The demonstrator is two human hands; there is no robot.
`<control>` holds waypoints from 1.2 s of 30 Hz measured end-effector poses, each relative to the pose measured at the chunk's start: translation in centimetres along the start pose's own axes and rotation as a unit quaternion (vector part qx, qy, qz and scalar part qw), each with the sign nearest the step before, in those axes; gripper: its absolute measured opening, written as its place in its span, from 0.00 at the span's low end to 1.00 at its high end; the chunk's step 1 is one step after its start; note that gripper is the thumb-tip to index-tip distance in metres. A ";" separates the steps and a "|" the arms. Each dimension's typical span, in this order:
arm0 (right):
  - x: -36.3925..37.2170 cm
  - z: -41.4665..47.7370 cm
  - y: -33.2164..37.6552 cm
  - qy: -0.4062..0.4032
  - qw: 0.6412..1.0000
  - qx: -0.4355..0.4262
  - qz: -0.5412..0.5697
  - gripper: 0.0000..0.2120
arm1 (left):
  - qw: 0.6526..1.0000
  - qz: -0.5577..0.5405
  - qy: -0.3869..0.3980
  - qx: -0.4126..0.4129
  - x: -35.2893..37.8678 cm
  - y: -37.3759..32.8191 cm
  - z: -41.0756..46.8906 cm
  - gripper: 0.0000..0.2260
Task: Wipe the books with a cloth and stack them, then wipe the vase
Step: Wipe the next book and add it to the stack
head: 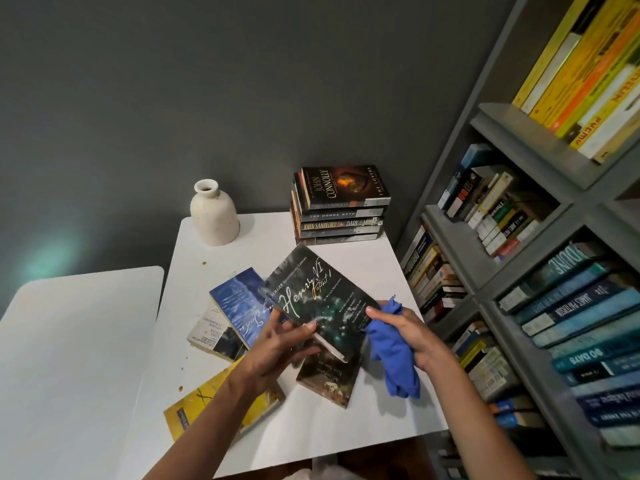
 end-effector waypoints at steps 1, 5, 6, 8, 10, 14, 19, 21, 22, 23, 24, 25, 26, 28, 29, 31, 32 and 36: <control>-0.4 0.1 0.5 0.010 1.000 -0.001 -0.001 0.09 | 1.000 -0.018 -0.001 -0.017 -0.4 -0.3 0.1 0.33; -1.6 0.4 2.1 0.039 0.998 -0.003 -0.040 0.25 | 0.990 -0.126 -0.028 -0.047 -2.5 -1.8 0.7 0.43; -1.9 0.6 2.4 0.044 0.998 0.000 -0.051 0.33 | 0.989 -0.134 -0.036 -0.053 -3.1 -2.2 1.1 0.43; -1.9 0.7 3.0 0.052 0.996 0.005 -0.070 0.39 | 0.993 -0.087 -0.049 -0.059 -3.5 -3.4 1.8 0.43; -1.7 0.8 3.6 0.056 0.993 0.008 -0.104 0.38 | 0.997 0.017 -0.061 -0.046 -2.7 -4.5 2.2 0.41; -0.8 1.0 4.4 0.027 0.991 -0.018 -0.131 0.27 | 0.989 0.127 -0.077 -0.013 -0.8 -4.8 2.7 0.18; -3.0 1.3 5.3 -0.177 0.949 -0.104 -0.239 0.22 | 0.980 0.125 -0.141 0.066 -1.6 -4.8 2.7 0.12; -3.2 0.5 5.7 -0.218 0.935 -0.160 -0.228 0.19 | 0.981 0.097 -0.151 0.074 -1.8 -4.8 2.8 0.13; -2.6 -0.2 6.0 -0.213 0.924 -0.209 -0.240 0.15 | 0.981 0.085 -0.156 0.080 -1.8 -4.9 2.8 0.13; -1.6 -0.9 6.2 -0.196 0.907 -0.261 -0.265 0.11 | 0.980 0.079 -0.160 0.085 -1.7 -5.1 2.8 0.13; -0.3 -1.7 6.2 -0.170 0.888 -0.309 -0.294 0.08 | 0.980 0.075 -0.163 0.093 -1.6 -5.2 2.8 0.13; 1.0 -2.5 5.9 -0.146 0.867 -0.346 -0.327 0.07 | 0.978 0.075 -0.170 0.100 -1.6 -5.3 2.7 0.12; 2.0 -2.9 5.3 -0.130 0.843 -0.370 -0.368 0.07 | 0.977 0.074 -0.171 0.105 -1.5 -5.3 2.8 0.12; 3.4 -3.5 3.7 -0.122 0.786 -0.381 -0.471 0.08 | 0.977 0.075 -0.165 0.110 -1.2 -5.3 2.7 0.11; 3.6 -3.4 3.0 -0.124 0.763 -0.376 -0.511 0.09 | 0.977 0.081 -0.161 0.110 -1.0 -5.3 2.7 0.11; 3.5 -3.2 3.4 -0.136 0.746 -0.372 -0.536 0.10 | 0.977 0.095 -0.156 0.108 -0.7 -5.0 2.7 0.14; 3.4 -2.9 4.2 -0.153 0.744 -0.373 -0.533 0.10 | 0.977 0.096 -0.156 0.111 -0.7 -4.8 2.7 0.15; 5.1 -2.7 6.0 -0.159 0.740 -0.389 -0.526 0.08 | 0.975 0.057 -0.181 0.114 -0.2 -4.6 2.9 0.20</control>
Point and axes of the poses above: each hand's wrist, its own z-axis towards the middle knuckle, its own x-axis out of the palm, y = z × x, the point moved 5 cm from there along z, towards the middle knuckle, and after that the axes turned 4 degrees about y, right-handed, at the moved point
